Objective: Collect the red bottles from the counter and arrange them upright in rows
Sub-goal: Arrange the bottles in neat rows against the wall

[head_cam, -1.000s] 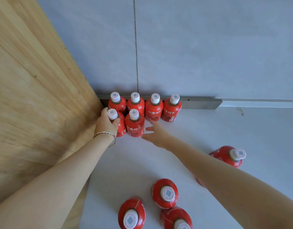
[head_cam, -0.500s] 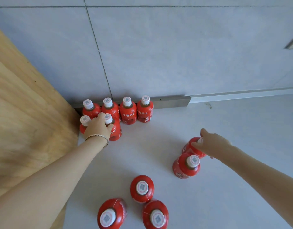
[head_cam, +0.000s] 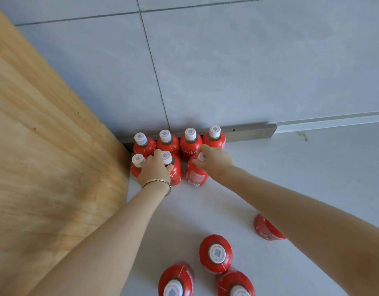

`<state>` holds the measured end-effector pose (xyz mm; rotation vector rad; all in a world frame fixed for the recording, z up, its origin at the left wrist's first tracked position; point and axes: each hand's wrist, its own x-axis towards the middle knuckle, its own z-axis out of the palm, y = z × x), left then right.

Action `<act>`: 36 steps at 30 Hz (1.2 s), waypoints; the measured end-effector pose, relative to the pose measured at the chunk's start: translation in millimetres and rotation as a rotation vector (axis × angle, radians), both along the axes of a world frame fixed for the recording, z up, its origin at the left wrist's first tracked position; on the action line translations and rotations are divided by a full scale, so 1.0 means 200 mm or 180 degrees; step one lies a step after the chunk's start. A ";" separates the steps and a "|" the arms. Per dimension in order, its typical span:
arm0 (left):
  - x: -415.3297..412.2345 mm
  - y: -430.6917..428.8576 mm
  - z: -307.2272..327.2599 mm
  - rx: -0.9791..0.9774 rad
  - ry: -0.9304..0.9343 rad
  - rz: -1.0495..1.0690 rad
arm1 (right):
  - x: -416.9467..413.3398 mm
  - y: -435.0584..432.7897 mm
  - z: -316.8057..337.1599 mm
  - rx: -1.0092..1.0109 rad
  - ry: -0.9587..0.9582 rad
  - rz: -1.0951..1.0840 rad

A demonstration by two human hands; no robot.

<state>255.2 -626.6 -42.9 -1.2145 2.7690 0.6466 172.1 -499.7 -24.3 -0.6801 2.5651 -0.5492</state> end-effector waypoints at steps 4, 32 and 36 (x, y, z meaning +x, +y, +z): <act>0.00 0.00 -0.01 -0.0038 -0.0035 -0.0010 | 0.04 -0.07 -0.04 -0.0477 -0.0175 0.0017; -0.13 0.25 -0.02 -0.0139 0.0195 -0.0997 | -0.02 0.37 -0.04 -0.0099 -0.0204 -0.0375; -0.13 0.24 -0.03 -0.0131 0.0192 -0.0970 | -0.07 0.20 -0.06 -0.0640 -0.0270 -0.0643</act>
